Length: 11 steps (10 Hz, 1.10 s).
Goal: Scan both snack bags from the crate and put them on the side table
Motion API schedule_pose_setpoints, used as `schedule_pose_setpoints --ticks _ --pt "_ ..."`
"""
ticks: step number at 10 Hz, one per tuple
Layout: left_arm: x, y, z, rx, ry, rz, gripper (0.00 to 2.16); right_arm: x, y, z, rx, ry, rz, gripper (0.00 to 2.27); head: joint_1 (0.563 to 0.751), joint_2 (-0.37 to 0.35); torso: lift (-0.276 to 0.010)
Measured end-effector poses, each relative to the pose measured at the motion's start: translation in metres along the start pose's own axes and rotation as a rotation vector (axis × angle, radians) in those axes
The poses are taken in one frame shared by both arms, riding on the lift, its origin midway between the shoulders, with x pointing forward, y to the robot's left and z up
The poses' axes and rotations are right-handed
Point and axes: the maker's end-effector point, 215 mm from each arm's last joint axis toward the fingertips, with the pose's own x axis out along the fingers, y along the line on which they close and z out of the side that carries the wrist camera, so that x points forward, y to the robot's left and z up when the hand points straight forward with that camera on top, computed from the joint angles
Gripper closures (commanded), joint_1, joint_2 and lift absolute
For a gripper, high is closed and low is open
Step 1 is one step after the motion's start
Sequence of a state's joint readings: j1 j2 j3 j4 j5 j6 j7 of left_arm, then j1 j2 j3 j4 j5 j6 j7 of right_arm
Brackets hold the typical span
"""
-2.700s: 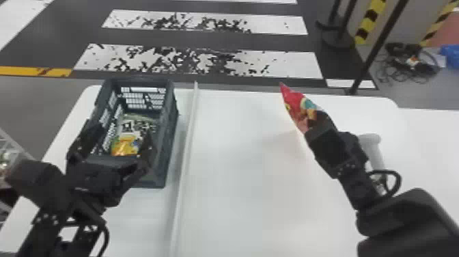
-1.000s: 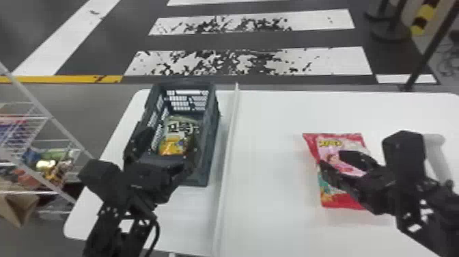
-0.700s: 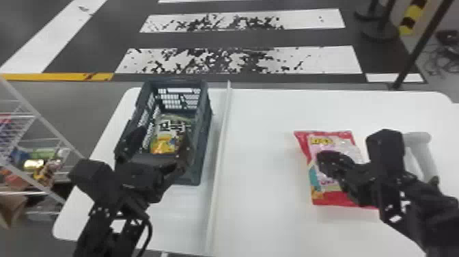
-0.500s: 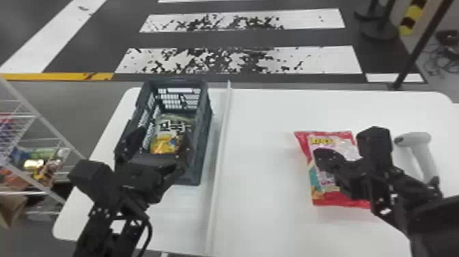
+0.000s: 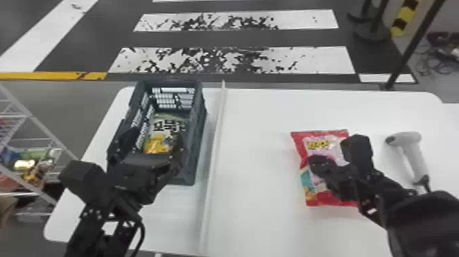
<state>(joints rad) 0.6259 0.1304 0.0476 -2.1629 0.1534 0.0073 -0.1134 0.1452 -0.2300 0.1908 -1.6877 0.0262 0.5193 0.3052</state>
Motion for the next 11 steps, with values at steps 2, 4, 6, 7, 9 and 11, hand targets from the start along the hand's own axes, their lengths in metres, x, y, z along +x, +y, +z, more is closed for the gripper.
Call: schedule_pose_setpoints --ticks 2,4,6,7,9,11 --pt "0.0 0.0 0.001 0.001 -0.002 -0.001 0.08 -0.003 0.0 0.007 0.002 -0.024 0.0 2.25 0.695 0.088 -0.087" --pt "-0.001 -0.001 0.002 0.001 -0.002 -0.002 0.08 -0.022 0.002 0.045 0.016 -0.106 0.001 2.25 0.695 0.096 -0.087" --pt "-0.002 -0.002 0.003 0.003 -0.003 -0.006 0.08 -0.031 0.006 0.074 0.037 -0.173 0.017 2.25 0.695 0.103 -0.087" --pt "-0.002 -0.002 0.004 0.004 -0.003 -0.006 0.08 -0.027 0.011 0.077 0.035 -0.176 0.033 2.25 0.695 0.11 -0.087" --pt "-0.002 -0.002 0.004 0.005 -0.003 -0.008 0.08 -0.006 0.032 0.067 0.024 -0.139 0.082 2.25 0.695 0.139 -0.087" --pt "-0.003 -0.001 0.004 0.007 -0.002 -0.008 0.08 0.014 0.045 0.049 0.008 -0.086 0.109 2.25 0.695 0.156 -0.087"
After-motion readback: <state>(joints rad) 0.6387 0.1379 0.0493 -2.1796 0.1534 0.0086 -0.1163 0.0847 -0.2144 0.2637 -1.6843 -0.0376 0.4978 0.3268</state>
